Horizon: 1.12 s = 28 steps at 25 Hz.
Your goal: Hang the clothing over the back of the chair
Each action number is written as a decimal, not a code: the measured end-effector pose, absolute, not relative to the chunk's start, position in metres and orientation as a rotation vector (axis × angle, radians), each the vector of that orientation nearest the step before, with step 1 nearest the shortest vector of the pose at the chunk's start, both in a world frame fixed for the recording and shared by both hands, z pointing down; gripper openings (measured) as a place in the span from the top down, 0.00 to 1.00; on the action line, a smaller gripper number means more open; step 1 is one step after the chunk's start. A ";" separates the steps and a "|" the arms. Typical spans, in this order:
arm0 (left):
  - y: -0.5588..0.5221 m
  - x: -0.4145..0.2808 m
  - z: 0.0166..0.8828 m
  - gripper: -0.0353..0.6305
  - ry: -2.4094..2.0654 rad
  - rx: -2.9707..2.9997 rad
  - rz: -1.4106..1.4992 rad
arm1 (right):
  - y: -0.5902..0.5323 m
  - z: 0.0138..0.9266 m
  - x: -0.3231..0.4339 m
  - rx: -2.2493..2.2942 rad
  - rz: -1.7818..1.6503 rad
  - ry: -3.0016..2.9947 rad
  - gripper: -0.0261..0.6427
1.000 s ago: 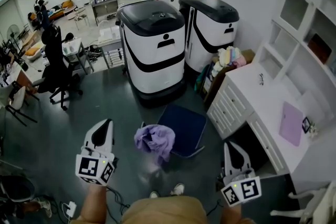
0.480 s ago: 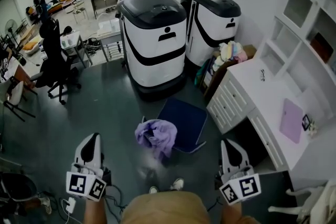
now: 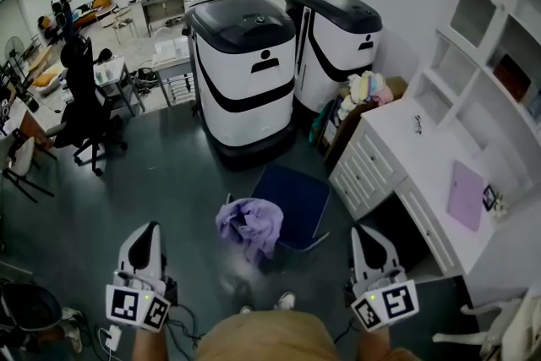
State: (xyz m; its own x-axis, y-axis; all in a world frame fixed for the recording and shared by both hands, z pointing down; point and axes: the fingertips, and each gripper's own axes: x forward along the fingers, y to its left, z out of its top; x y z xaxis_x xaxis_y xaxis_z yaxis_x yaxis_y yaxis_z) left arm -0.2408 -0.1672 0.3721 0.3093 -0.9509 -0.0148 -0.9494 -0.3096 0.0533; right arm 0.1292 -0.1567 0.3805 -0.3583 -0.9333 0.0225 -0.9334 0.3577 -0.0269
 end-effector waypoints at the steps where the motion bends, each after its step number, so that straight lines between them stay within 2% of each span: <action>1: -0.168 -0.240 0.371 0.94 -1.826 2.516 -0.075 | -0.156 0.381 0.128 1.775 0.053 -2.586 0.96; 28: -0.152 -0.248 0.378 0.94 -1.763 2.550 -0.111 | -0.119 0.396 0.112 1.841 0.075 -2.528 0.96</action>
State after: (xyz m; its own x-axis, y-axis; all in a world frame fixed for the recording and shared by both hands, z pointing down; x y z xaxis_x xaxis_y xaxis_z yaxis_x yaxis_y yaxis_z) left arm -0.2478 -0.1516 0.3783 0.3518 -0.9354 -0.0365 -0.9325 -0.3536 0.0734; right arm 0.1121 -0.1188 0.3963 -0.3073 -0.9508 0.0392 -0.9515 0.3063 -0.0306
